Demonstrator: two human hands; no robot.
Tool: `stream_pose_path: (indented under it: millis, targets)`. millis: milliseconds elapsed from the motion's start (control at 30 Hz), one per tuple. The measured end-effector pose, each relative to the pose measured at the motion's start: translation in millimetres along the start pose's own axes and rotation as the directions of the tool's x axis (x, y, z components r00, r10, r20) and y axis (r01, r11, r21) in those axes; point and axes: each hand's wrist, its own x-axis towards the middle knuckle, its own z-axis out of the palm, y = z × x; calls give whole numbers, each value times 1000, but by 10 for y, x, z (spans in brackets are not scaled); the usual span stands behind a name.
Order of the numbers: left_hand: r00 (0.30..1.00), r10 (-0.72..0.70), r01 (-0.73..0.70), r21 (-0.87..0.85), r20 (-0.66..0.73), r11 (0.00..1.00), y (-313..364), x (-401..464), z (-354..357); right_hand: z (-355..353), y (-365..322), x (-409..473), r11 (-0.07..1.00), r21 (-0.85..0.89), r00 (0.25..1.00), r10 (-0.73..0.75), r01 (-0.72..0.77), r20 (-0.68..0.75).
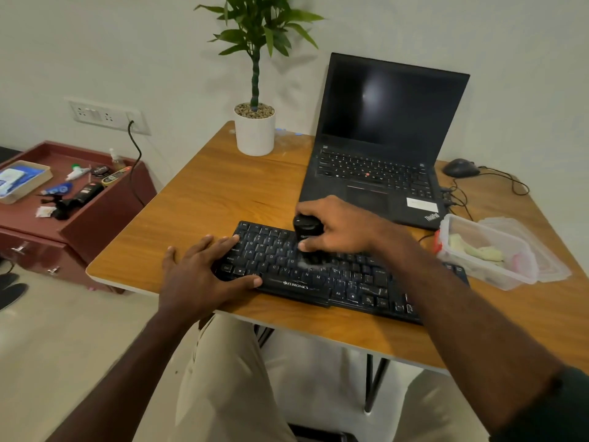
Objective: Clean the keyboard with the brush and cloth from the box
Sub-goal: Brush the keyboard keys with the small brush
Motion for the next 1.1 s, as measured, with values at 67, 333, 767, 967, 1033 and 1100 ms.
stream_pose_path:
  millis: [67, 333, 767, 967, 1033, 1100]
  targets:
    - [1000, 0, 0, -1, -9, 1000, -7, 1, 2, -91, 67, -39, 1000, 2, 1000, 20, -20, 5]
    - [1000, 3, -3, -1, -2, 1000, 4, -3, -9, 257, -78, -31, 983, 165, 982, -45, 76, -186]
    - [1000, 8, -8, 1, -1, 1000, -16, 9, 11, -13, 126, -287, 959, 275, 957, 10, 72, -288]
    - [1000, 11, -11, 2, -9, 1000, -17, 8, 12, 205, 170, -339, 963, 269, 983, 23, 27, -181]
    - [1000, 16, -16, 15, -16, 1000, -14, 12, 24, 83, 276, -461, 970, 244, 992, 46, -15, -120]
    - [1000, 12, -12, 24, -13, 1000, -19, 13, 29, -77, 363, -572, 981, 171, 995, 97, -89, -37]
